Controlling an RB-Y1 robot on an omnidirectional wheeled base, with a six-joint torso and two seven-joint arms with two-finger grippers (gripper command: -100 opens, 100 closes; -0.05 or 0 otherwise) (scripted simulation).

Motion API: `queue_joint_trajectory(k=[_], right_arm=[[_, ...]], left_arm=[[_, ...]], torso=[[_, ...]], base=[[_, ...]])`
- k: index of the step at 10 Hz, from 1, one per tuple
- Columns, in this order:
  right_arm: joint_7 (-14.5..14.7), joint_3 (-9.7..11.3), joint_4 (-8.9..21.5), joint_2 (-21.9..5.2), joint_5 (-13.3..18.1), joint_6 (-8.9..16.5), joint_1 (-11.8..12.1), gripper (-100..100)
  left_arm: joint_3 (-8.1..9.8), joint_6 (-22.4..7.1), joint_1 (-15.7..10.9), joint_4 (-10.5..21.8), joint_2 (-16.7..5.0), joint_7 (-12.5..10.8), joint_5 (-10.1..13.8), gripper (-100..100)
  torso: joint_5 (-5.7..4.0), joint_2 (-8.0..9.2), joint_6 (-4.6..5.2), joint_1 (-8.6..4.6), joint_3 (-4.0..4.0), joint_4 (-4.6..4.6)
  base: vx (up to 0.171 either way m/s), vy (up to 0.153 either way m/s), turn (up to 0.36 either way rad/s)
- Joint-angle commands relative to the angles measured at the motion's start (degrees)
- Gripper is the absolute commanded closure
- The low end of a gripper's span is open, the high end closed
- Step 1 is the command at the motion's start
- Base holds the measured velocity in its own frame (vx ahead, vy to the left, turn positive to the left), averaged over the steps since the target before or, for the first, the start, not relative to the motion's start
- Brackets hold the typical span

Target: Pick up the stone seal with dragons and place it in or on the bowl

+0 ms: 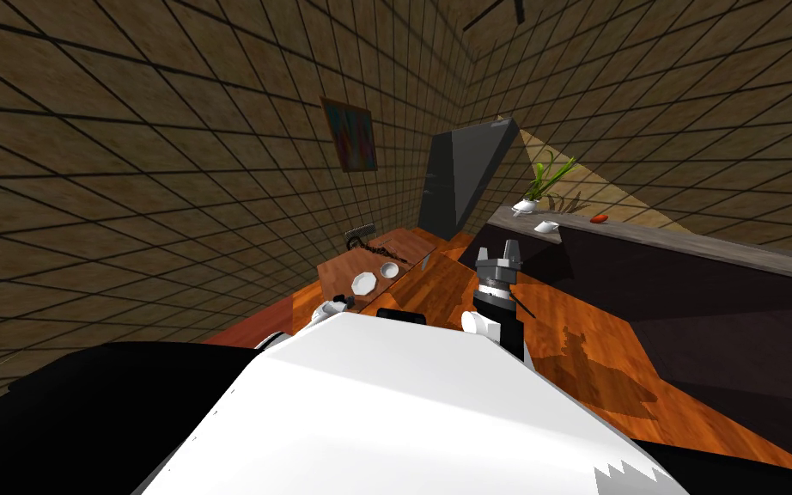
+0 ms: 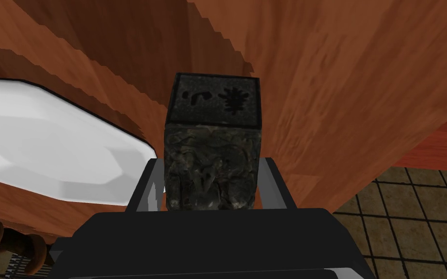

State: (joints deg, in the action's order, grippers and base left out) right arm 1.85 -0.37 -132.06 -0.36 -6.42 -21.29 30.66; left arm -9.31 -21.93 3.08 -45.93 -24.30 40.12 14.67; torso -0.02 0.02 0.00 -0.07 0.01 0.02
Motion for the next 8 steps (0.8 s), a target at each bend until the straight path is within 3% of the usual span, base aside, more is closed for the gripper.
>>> queue_joint_trajectory(k=[1,4,5,6,7,8], right_arm=[[0.0,0.0,0.0,0.0,0.0,0.0,0.0,0],[0.0,0.01,0.0,0.01,0.0,0.0,0.0,0],[0.0,0.01,0.0,0.01,0.0,0.0,0.0,0],[0.0,0.0,0.0,0.0,0.0,0.0,0.0,0],[0.0,0.0,0.0,0.0,0.0,0.0,0.0,0],[0.0,0.0,0.0,0.0,0.0,0.0,0.0,0]], left_arm=[[0.02,-1.68,0.11,-1.92,-0.97,1.29,1.54,100],[0.12,-4.33,0.44,-4.99,-2.42,3.11,3.69,100],[0.08,-3.62,0.17,-4.07,-2.14,2.77,3.39,100],[0.09,-3.82,0.2,-4.18,-2.15,2.87,3.44,0],[1.52,-3.4,-1.04,-4.9,-4.18,3.33,3.23,100],[2.51,-3.14,-1.68,-5.38,-5.32,3.75,3.23,100]], torso=[[0.0,0.0,0.0,0.0,0.0,0.0],[-0.07,0.16,-0.03,-0.27,0.09,0.03],[-0.07,0.15,-0.01,-0.28,0.09,0.03],[-0.06,0.09,0.0,-0.17,0.05,0.02],[-0.05,0.04,0.0,-0.09,0.03,0.01],[-0.13,0.02,0.05,-0.04,0.05,0.09]], base=[[-0.019,-0.03,0.078],[-0.036,-0.063,0.054],[-0.014,-0.026,0.008],[-0.003,-0.006,0.0],[-0.008,-0.002,-0.034],[-0.008,0.007,-0.05]])
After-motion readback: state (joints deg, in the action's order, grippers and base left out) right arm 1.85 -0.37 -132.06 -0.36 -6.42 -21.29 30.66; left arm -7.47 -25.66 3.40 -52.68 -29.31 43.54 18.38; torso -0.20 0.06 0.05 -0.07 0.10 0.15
